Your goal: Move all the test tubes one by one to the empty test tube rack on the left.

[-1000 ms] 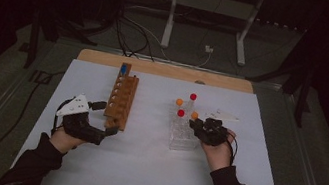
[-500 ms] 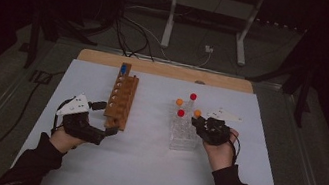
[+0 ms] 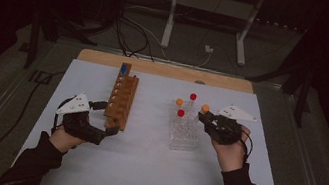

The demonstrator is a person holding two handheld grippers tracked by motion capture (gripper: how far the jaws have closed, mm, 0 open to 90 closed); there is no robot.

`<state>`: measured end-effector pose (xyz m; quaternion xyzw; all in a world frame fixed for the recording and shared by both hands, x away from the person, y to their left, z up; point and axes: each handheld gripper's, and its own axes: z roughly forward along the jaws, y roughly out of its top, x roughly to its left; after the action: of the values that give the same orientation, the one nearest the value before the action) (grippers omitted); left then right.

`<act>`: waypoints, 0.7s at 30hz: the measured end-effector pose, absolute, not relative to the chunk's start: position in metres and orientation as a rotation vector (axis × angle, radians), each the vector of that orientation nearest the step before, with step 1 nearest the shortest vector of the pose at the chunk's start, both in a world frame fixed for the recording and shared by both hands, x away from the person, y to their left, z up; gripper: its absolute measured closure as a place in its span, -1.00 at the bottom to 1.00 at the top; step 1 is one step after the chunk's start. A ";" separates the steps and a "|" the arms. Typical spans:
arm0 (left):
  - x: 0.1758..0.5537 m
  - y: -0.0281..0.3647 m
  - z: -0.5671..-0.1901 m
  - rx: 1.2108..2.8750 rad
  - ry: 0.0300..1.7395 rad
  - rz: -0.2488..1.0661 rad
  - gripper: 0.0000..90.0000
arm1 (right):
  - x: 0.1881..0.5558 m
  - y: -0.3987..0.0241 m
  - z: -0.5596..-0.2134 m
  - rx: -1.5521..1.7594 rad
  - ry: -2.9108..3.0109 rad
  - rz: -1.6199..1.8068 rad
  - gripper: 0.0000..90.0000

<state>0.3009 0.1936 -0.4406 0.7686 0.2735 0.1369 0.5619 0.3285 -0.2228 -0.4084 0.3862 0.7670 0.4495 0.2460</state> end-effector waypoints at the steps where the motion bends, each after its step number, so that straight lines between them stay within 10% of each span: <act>1: 0.301 0.193 -0.440 1.814 0.638 0.317 -0.96 | 0.326 -0.223 -0.406 1.047 2.097 1.238 0.65; 21: 0.296 0.168 -0.437 1.871 0.538 0.224 -0.96 | 0.279 -0.173 -0.422 0.812 2.403 1.324 0.65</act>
<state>0.2958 0.1680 -0.4368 0.7929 0.2281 0.0949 0.5571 0.2787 -0.1728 -0.4219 0.2810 0.8317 0.4581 0.1396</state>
